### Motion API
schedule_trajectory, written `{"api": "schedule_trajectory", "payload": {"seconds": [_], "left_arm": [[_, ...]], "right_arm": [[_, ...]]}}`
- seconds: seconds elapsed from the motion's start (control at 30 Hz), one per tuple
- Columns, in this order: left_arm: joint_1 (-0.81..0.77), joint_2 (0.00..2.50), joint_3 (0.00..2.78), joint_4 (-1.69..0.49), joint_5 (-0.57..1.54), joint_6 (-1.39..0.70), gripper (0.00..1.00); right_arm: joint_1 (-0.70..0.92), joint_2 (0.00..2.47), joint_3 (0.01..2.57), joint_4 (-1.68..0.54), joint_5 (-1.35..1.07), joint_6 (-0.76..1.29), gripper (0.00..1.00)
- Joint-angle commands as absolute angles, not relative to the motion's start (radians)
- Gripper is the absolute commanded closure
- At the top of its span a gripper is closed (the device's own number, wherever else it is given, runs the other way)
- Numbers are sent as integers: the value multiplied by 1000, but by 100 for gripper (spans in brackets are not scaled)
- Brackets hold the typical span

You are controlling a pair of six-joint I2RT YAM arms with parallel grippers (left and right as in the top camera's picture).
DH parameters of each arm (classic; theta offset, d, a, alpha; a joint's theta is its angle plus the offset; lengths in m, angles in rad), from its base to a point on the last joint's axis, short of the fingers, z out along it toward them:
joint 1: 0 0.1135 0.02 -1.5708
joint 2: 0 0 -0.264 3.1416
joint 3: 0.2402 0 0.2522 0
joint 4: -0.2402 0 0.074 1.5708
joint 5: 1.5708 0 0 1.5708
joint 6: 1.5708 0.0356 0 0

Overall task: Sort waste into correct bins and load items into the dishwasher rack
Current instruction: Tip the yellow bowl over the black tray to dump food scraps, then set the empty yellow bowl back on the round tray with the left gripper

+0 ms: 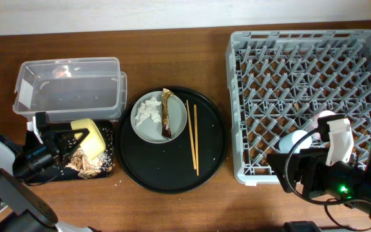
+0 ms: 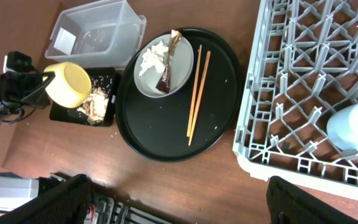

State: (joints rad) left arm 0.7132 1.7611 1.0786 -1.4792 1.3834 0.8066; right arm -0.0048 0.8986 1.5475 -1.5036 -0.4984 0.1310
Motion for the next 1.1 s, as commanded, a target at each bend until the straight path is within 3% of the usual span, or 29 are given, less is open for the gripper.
{"api": "schedule_trajectory", "payload": {"seconds": [0.0,0.03,0.1,0.13,0.23,0.3,0.33,0.4,0.47,0.53,0.6,0.67,0.77,0.87,0.93,1.07], "left_arm": [[734,1769,1082,-1422,1380,823,100],[743,1775,1081,-1426,1365,672,100],[747,1761,1084,-1524,1418,974,100],[752,1765,1079,-1546,1418,847,100],[739,1747,1088,-1630,1398,1048,100],[750,1748,1095,-1559,1396,838,100],[735,1739,1097,-1577,1409,955,100],[723,1734,1100,-1579,1390,868,100],[651,1704,1100,-1689,1332,1008,100],[531,1654,1101,-1684,1269,965,100],[464,1641,1104,-1622,1233,860,100],[459,1640,1138,-1490,1185,624,100],[441,1585,1155,-1497,1121,584,100],[389,1499,1155,-1442,918,428,100],[273,1414,1155,-1364,738,250,100],[-118,1348,1155,-1226,416,-51,100]], "right_arm": [[3,899,1548,-1507,-493,131,9],[3,899,1548,-1508,-493,131,9],[2,899,1548,-1511,-493,131,9],[3,899,1548,-1515,-493,131,9],[3,899,1548,-1520,-493,131,9],[3,899,1548,-1525,-493,131,9],[3,899,1548,-1530,-485,131,9],[3,899,1548,-1528,-485,131,9],[3,899,1548,-1526,-485,131,9],[3,899,1548,-1515,-485,131,9],[3,899,1548,-1515,-485,131,9],[3,899,1548,-1516,-485,131,9],[3,899,1548,-1522,-485,131,9],[3,899,1548,-1518,-485,131,9],[3,899,1548,-1512,-485,131,9],[3,899,1548,-1511,-485,131,9]]}}
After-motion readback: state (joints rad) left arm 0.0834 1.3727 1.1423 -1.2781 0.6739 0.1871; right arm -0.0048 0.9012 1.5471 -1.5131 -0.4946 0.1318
